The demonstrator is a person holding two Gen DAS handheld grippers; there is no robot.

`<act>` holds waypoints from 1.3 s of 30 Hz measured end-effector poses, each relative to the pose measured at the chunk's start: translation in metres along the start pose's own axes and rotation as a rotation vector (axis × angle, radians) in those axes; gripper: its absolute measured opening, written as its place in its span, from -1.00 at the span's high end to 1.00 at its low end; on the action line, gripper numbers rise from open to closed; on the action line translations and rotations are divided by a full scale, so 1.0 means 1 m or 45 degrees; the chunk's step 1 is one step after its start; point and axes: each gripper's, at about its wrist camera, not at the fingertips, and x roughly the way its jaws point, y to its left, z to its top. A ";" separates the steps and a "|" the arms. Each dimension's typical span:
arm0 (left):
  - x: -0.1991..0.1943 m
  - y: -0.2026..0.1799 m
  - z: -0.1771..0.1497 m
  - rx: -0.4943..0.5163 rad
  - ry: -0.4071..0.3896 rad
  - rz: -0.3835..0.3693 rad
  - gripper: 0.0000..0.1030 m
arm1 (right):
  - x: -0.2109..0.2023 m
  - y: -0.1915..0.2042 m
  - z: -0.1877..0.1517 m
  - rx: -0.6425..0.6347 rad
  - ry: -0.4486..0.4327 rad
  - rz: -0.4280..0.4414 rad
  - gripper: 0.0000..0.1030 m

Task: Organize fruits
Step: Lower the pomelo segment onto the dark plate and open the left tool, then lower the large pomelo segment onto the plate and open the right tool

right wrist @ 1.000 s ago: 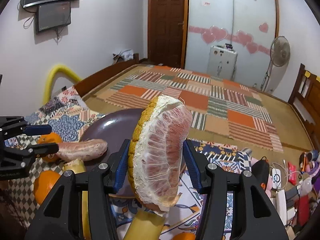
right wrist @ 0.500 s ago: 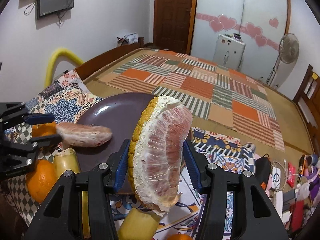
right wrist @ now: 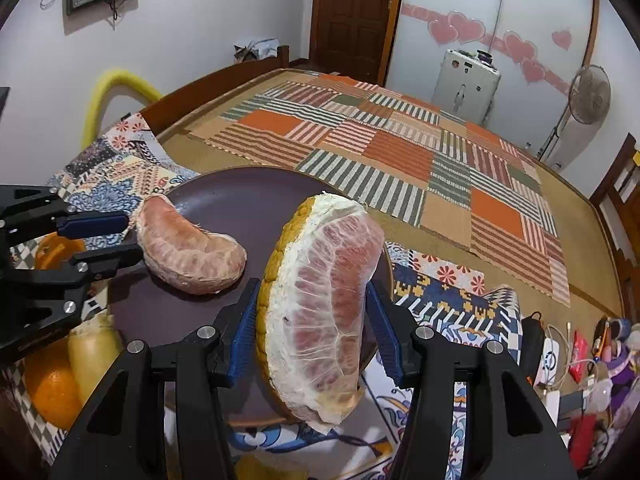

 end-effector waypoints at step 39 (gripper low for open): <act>-0.137 -0.012 -0.066 -0.261 -0.241 -0.046 -0.35 | -0.155 0.005 -0.073 0.150 -0.336 -0.116 -0.24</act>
